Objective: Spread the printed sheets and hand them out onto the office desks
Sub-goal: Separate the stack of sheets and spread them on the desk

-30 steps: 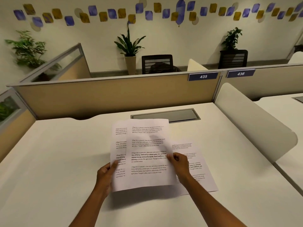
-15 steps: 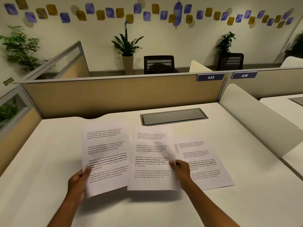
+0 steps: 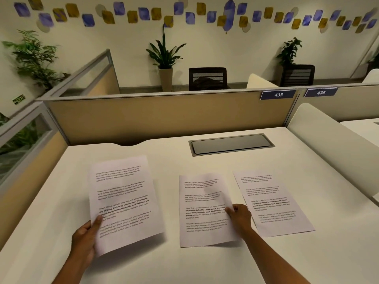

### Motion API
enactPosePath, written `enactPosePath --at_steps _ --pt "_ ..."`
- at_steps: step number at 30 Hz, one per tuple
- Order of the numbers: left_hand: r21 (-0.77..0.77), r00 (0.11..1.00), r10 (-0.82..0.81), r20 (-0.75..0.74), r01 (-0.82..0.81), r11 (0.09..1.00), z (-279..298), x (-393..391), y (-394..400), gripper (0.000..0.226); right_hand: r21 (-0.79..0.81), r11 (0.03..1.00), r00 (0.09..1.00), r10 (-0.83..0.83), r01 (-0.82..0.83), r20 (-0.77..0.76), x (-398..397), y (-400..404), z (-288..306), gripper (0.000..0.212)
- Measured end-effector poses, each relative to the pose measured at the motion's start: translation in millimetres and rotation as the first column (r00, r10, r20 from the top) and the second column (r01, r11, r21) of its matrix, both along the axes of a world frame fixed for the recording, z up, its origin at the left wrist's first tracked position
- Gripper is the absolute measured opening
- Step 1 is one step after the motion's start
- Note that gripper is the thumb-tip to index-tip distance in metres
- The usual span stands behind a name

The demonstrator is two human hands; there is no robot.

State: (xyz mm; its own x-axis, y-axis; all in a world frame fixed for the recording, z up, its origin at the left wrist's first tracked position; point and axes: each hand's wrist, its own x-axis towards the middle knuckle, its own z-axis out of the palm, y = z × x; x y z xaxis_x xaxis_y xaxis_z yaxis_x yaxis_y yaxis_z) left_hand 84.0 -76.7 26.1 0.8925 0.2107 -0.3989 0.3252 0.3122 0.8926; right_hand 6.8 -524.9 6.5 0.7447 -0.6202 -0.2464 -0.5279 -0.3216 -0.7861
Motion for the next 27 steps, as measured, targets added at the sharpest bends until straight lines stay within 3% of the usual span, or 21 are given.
enactPosePath --at_steps 2,7,12,14,17,22,25,27 --pt "0.003 1.0 -0.004 -0.005 0.004 1.0 -0.7 -0.8 1.3 0.034 -0.049 0.999 1.0 -0.012 0.011 -0.018 3.1 2.4 -1.3 0.019" --pt "0.012 1.0 -0.013 -0.012 0.013 1.0 -6.6 -1.3 0.3 0.029 -0.151 0.987 0.998 -0.051 0.048 -0.019 8.5 9.5 -3.5 0.043" --pt "0.031 0.999 -0.039 -0.031 0.04 0.999 -9.7 0.2 -2.4 0.026 -0.344 0.938 0.999 -0.045 0.052 0.029 15.8 32.3 -2.3 0.041" --pt "0.023 0.998 -0.057 -0.03 0.058 0.998 -8.7 -0.9 -6.1 0.025 -0.274 0.962 0.991 0.042 -0.006 0.125 20.9 50.5 3.1 0.038" --pt "-0.003 0.996 -0.083 -0.017 0.083 0.997 -5.1 -3.6 -12.3 0.016 -0.021 0.985 0.962 0.169 -0.169 0.216 26.6 86.9 16.5 0.034" --pt "0.006 0.993 -0.117 -0.016 0.117 0.993 -4.3 -3.6 -15.4 0.017 0.415 0.854 0.947 0.257 -0.315 0.191 35.3 146.8 16.4 0.06" --pt "0.015 0.992 -0.127 0.0 0.127 0.992 -2.1 -4.9 -15.6 0.018 0.461 0.816 0.937 0.309 -0.349 0.162 38.1 171.1 17.9 0.059" --pt "0.007 0.993 -0.121 0.01 0.121 0.993 0.2 -5.8 -12.5 0.018 0.454 0.822 0.938 0.318 -0.344 0.136 41.5 182.7 13.8 0.045"
